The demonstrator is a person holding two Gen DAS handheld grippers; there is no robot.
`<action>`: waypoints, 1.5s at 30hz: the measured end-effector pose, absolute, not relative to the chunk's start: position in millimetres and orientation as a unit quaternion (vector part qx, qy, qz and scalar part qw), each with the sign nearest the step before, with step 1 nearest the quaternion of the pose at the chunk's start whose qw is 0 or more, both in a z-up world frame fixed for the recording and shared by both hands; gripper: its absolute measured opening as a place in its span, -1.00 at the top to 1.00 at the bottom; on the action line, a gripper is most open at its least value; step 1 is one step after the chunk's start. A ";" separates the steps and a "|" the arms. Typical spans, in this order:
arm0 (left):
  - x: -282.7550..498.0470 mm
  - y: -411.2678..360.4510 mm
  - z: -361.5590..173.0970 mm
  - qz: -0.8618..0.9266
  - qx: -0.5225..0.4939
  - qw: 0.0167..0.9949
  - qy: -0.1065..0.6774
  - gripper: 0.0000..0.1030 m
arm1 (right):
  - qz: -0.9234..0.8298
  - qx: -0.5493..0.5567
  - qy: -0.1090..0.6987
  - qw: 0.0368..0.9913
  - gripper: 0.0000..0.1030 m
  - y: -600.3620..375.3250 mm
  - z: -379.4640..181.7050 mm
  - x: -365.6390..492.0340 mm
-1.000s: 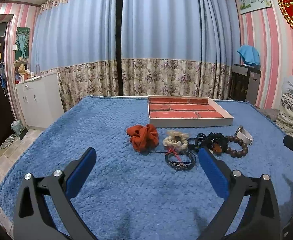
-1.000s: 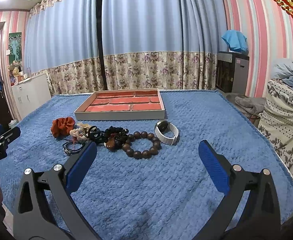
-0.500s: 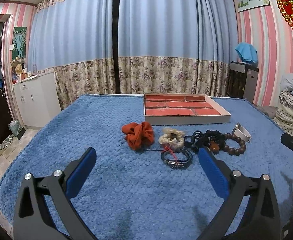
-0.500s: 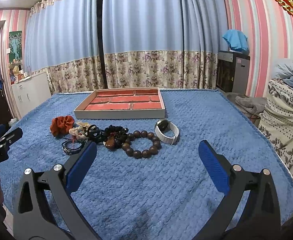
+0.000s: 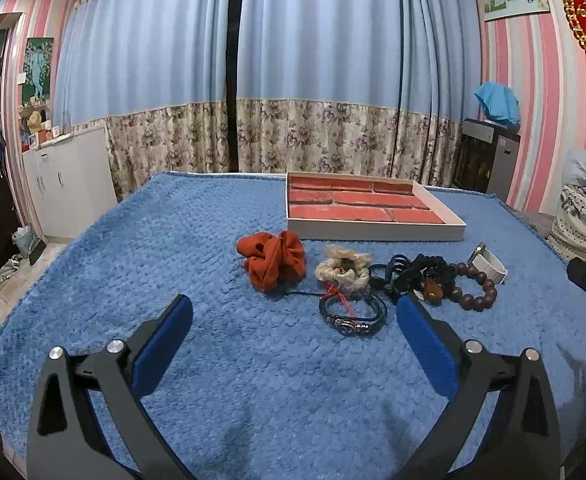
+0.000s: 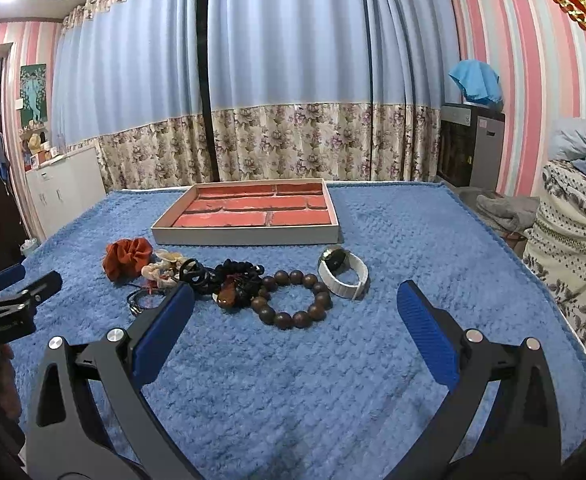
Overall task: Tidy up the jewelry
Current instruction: 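Close the right tool on the white-band watch while the left tool grasps the black hair clip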
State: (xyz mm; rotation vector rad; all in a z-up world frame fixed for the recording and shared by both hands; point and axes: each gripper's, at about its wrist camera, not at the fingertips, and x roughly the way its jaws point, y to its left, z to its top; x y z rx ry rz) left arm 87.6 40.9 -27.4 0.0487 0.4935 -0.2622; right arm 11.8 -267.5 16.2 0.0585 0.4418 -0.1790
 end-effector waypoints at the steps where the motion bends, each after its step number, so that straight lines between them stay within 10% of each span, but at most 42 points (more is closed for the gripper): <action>1: 90.5 39.2 -28.3 -0.130 0.025 0.960 0.246 -0.92 | -0.089 0.026 0.219 0.971 -0.92 -266.4 15.4 13.8; 17: 130.9 15.0 -35.2 -0.161 0.035 0.952 0.259 -0.72 | -0.067 0.031 0.256 0.964 -0.45 -271.2 -3.8 72.8; 45: 177.5 -77.7 -74.2 -0.224 0.050 0.921 0.316 -0.38 | -0.110 0.031 0.296 0.948 -0.32 -356.7 -25.5 119.2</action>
